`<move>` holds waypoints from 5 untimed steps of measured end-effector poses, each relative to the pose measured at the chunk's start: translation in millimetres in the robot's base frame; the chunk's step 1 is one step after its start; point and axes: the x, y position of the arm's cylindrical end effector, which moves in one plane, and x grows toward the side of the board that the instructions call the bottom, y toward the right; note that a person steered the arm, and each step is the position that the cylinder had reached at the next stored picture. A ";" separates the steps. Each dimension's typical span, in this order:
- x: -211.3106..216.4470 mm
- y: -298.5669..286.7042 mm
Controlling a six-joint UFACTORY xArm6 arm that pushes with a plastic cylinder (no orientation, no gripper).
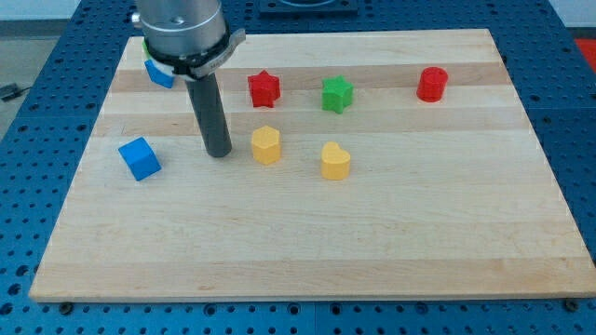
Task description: Push the yellow hexagon into the red star
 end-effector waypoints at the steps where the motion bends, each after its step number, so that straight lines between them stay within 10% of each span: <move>1: 35.3 12.7; 3: 25.3 80.6; 5: -15.1 30.3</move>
